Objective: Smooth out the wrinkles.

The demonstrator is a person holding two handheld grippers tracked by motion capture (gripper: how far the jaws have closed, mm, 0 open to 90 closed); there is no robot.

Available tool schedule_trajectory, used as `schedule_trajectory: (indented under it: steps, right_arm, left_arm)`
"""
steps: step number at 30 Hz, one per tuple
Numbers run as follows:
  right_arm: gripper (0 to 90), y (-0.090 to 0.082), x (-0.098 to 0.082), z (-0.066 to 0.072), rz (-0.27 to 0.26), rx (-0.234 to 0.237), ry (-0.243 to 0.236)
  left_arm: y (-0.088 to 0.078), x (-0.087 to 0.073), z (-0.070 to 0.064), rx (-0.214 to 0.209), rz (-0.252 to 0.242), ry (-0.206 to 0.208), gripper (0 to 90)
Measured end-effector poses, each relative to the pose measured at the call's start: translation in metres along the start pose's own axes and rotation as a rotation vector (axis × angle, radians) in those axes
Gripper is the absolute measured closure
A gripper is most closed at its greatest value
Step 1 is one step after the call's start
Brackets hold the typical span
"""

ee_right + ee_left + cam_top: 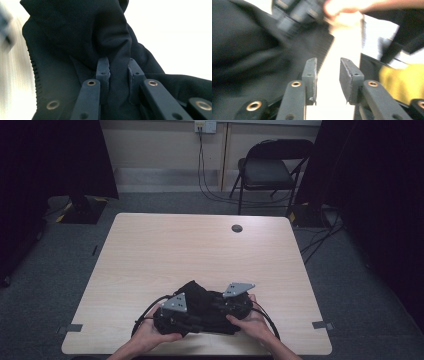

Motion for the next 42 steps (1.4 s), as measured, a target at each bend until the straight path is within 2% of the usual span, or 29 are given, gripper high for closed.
schedule_trajectory:
  steps: [1, 2, 4, 5, 6, 7, 9, 12, 14, 16, 19, 20, 21, 24, 26, 28, 29, 30, 31, 32, 33, 34, 36, 37, 38, 40, 41, 42]
  right_arm:
    - [75.6, -0.001, 0.000, 0.000, -0.001, 0.000, 0.005]
    - [75.6, -0.001, 0.001, 0.000, -0.001, -0.001, 0.003]
    - [75.6, -0.002, 0.002, 0.000, 0.002, 0.005, 0.008]
    - [75.6, -0.002, 0.003, -0.001, -0.002, 0.011, 0.016]
    - [75.6, -0.003, 0.003, -0.002, -0.004, 0.017, 0.024]
    - [75.6, -0.004, 0.005, -0.003, -0.008, 0.013, 0.026]
    - [75.6, -0.009, 0.008, -0.007, -0.017, -0.004, 0.032]
    - [75.6, -0.015, 0.014, -0.017, -0.047, -0.010, 0.067]
    - [75.6, -0.018, 0.018, -0.021, -0.063, -0.026, 0.084]
    - [75.6, -0.022, 0.021, -0.017, -0.079, -0.009, 0.093]
    - [75.6, -0.028, 0.023, -0.001, -0.075, 0.004, 0.059]
    - [75.6, -0.028, 0.023, -0.001, -0.075, 0.004, 0.059]
    - [75.6, -0.028, 0.018, 0.006, -0.062, 0.019, 0.059]
    - [75.4, -0.024, 0.009, 0.016, -0.048, 0.019, 0.042]
    - [75.7, -0.021, 0.006, 0.020, -0.033, -0.009, 0.017]
    - [75.8, -0.019, 0.005, 0.020, -0.035, -0.016, 0.016]
    - [75.9, -0.017, 0.003, 0.019, -0.036, -0.020, 0.009]
    - [76.1, -0.015, 0.002, 0.017, -0.044, -0.017, 0.006]
    - [76.1, -0.014, 0.002, 0.016, -0.047, -0.015, 0.006]
    - [76.1, -0.014, 0.002, 0.016, -0.047, -0.015, 0.006]
    - [76.1, -0.014, 0.001, 0.016, -0.049, -0.018, 0.001]
    - [76.1, -0.014, 0.001, 0.016, -0.049, -0.018, 0.001]
    - [73.9, -0.016, 0.003, 0.016, -0.051, -0.018, 0.007]
    - [69.9, -0.017, 0.005, 0.017, -0.055, -0.015, 0.014]
    - [69.9, -0.017, 0.005, 0.017, -0.055, -0.015, 0.014]
    - [64.5, -0.020, 0.008, 0.019, -0.057, -0.014, 0.019]
    - [61.6, -0.024, 0.010, 0.021, -0.064, -0.007, 0.025]
    - [61.6, -0.024, 0.010, 0.021, -0.064, -0.007, 0.025]
  left_arm:
    - [0.005, -0.003, 0.000, -0.009, 0.036, -0.003, 69.9]
    - [0.010, -0.006, 0.001, 0.002, 0.065, -0.003, 69.9]
    - [0.020, -0.012, 0.008, 0.042, 0.116, -0.024, 69.8]
    - [0.023, -0.013, 0.012, 0.072, 0.140, -0.048, 68.6]
    - [0.025, -0.013, 0.016, 0.068, 0.137, -0.058, 71.9]
    - [0.028, -0.011, 0.018, 0.065, 0.109, -0.083, 71.4]
    - [0.031, -0.008, 0.025, 0.108, 0.092, -0.087, 70.4]
    - [0.038, -0.003, 0.033, 0.130, 0.040, -0.127, 69.0]
    - [0.041, 0.000, 0.037, 0.152, 0.021, -0.124, 68.2]
    - [0.042, 0.001, 0.037, 0.176, 0.016, -0.108, 68.3]
    - [0.041, -0.001, 0.036, 0.197, 0.011, -0.103, 69.0]
    - [0.041, -0.001, 0.036, 0.197, 0.011, -0.103, 70.4]
    - [0.041, -0.001, 0.033, 0.229, 0.000, -0.069, 70.9]
    - [0.040, -0.002, 0.034, 0.231, 0.002, -0.084, 75.0]
    - [0.036, -0.002, 0.034, 0.210, -0.009, -0.096, 74.5]
    - [0.034, -0.001, 0.033, 0.207, -0.017, -0.098, 71.1]
    - [0.026, 0.001, 0.029, 0.189, -0.035, -0.102, 71.1]
    - [0.020, 0.004, 0.025, 0.178, -0.075, -0.107, 70.4]
    - [0.012, 0.008, 0.022, 0.160, -0.139, -0.124, 70.3]
    - [0.012, 0.008, 0.022, 0.160, -0.139, -0.124, 70.6]
    - [-0.005, 0.017, 0.015, 0.123, -0.231, -0.131, 70.7]
    - [-0.005, 0.017, 0.015, 0.123, -0.231, -0.131, 70.6]
    - [-0.020, 0.026, 0.012, 0.132, -0.285, -0.117, 68.2]
    - [-0.034, 0.038, 0.014, 0.141, -0.324, -0.099, 66.1]
    - [-0.034, 0.038, 0.014, 0.141, -0.324, -0.099, 64.8]
    - [-0.046, 0.049, 0.019, 0.169, -0.354, -0.094, 63.4]
    - [-0.048, 0.061, 0.026, 0.177, -0.335, -0.089, 60.2]
    - [-0.048, 0.061, 0.026, 0.177, -0.335, -0.089, 57.9]
Point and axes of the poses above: each handheld gripper's, and its own axes: y roughly forward along the jaws, x roughly out of its top, z roughly to its left, the point moved 5 cm from there along y, roughly forward along the jaws, and after that the axes turned 6 degrees about z, right-handed, at the moved point
